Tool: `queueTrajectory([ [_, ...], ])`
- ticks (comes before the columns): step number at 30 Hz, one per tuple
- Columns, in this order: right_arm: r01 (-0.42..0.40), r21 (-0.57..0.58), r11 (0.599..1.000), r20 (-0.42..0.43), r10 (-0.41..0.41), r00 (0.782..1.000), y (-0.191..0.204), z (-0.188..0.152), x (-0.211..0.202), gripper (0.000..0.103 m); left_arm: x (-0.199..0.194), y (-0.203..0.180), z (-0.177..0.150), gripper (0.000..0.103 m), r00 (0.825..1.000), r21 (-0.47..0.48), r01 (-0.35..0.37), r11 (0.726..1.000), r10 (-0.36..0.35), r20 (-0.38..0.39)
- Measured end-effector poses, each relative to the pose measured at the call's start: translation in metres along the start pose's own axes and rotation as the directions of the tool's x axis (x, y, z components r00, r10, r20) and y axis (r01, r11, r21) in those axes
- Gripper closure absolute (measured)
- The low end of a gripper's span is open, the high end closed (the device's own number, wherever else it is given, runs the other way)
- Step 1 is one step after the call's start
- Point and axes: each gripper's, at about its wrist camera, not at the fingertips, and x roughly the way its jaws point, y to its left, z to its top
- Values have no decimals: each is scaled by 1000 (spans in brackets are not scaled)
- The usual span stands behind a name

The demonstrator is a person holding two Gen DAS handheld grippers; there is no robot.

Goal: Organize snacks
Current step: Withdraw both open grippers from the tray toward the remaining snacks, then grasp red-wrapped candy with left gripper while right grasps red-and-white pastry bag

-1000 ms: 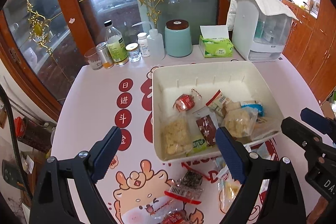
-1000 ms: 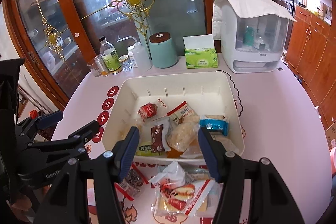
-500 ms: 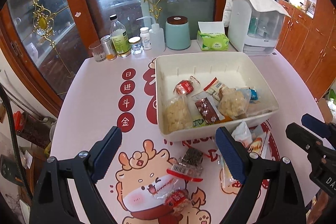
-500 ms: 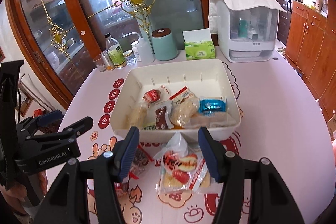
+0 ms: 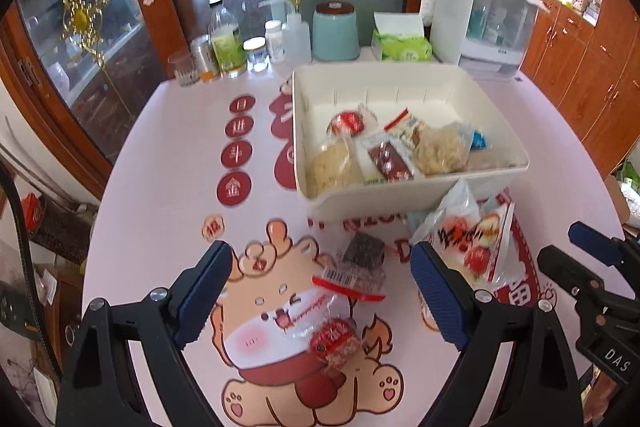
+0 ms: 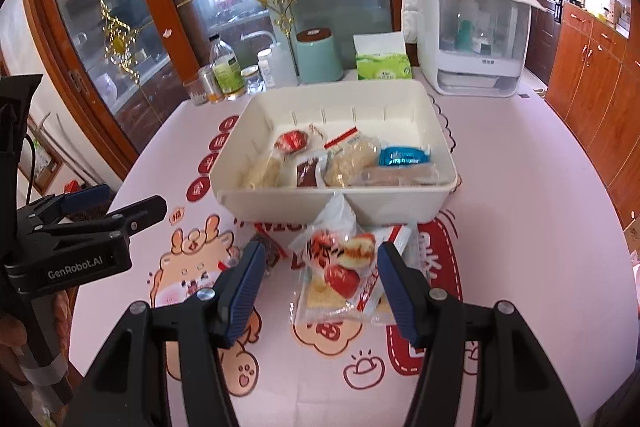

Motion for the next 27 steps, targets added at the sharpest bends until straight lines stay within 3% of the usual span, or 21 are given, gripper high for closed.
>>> queueTrajectory([
  [11,-4,-17,1000,-61,3,998,-25,-26,22,44,33,0,-32,13,994,-2,-56,998,55,-89],
  [18,-77,63,995,-79,82,994,-62,-42,32,44,42,1,-51,13,990,-23,-58,998,55,-129],
  [27,-102,111,989,-101,114,988,-85,-52,49,33,63,-5,-81,13,976,-15,-26,1000,22,-218],
])
